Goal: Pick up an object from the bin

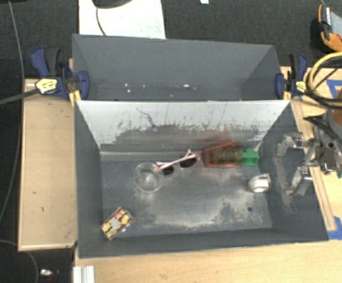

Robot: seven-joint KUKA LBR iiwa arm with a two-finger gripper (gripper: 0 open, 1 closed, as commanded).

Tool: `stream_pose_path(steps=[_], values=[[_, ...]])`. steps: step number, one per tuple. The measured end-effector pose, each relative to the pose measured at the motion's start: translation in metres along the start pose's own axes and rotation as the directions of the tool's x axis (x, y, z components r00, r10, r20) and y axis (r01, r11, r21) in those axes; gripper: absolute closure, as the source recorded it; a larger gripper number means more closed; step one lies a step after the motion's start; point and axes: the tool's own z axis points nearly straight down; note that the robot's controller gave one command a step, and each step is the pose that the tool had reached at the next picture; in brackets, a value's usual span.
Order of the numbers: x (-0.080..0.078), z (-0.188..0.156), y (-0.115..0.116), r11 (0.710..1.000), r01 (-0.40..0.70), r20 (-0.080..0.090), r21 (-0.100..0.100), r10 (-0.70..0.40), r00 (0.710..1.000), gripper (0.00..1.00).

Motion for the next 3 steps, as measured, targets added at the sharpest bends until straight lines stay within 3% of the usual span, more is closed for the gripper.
stream_pose_path(steps=[1,2,3], values=[[0.018,0.097,-0.004,1.000,-0.023,0.005,0.001,0.023,1.000,0.00],[0.020,0.051,-0.009,0.999,-0.047,0.016,0.001,0.047,0.999,0.00],[0.014,0.132,-0.002,0.997,-0.077,0.015,0.000,0.077,0.997,0.00]])
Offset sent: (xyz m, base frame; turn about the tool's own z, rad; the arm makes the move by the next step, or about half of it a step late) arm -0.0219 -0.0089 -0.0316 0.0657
